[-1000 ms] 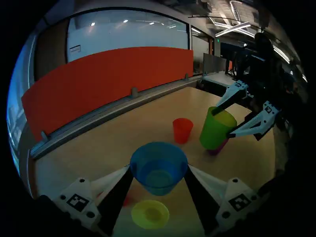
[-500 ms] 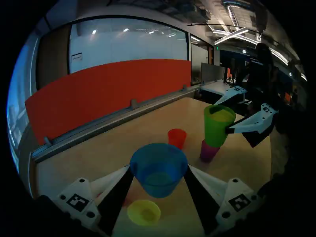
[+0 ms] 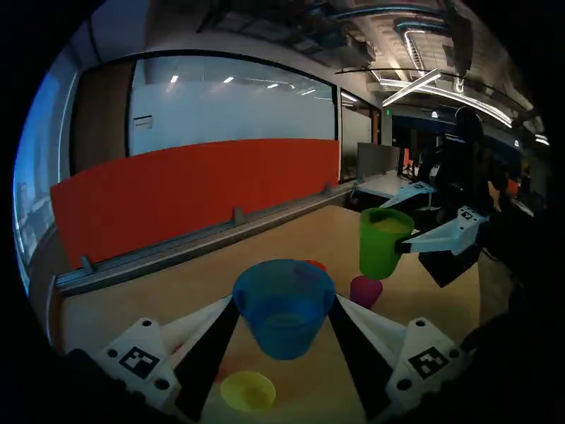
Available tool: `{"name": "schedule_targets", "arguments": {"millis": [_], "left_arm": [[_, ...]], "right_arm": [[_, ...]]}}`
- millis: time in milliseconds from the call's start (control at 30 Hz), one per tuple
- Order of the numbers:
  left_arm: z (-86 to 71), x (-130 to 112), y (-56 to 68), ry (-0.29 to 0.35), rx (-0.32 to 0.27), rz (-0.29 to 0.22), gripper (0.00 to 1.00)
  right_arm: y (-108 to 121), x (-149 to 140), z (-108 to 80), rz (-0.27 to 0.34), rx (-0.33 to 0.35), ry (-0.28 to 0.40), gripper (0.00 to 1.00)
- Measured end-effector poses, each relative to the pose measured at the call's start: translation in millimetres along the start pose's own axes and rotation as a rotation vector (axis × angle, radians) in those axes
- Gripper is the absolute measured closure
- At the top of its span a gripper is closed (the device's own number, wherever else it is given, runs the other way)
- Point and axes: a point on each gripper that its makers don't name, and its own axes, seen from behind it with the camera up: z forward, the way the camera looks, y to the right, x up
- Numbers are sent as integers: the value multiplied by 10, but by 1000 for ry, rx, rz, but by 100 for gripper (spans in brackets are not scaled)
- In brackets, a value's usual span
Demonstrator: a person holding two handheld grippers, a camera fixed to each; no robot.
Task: Pour water
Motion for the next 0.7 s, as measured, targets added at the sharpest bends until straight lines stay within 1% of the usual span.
{"name": "schedule_targets", "arguments": {"millis": [267, 567, 700], "left_arm": [[-44, 99, 34, 61, 5, 5, 14], [-115, 278, 121, 146, 21, 62, 14], [-123, 288, 134, 155, 19, 60, 14]], "right_arm": [[-10, 104, -42, 9, -1, 52, 6], [-17, 163, -71, 24, 8, 82, 7], [-29, 175, -73, 27, 13, 85, 7]]}}
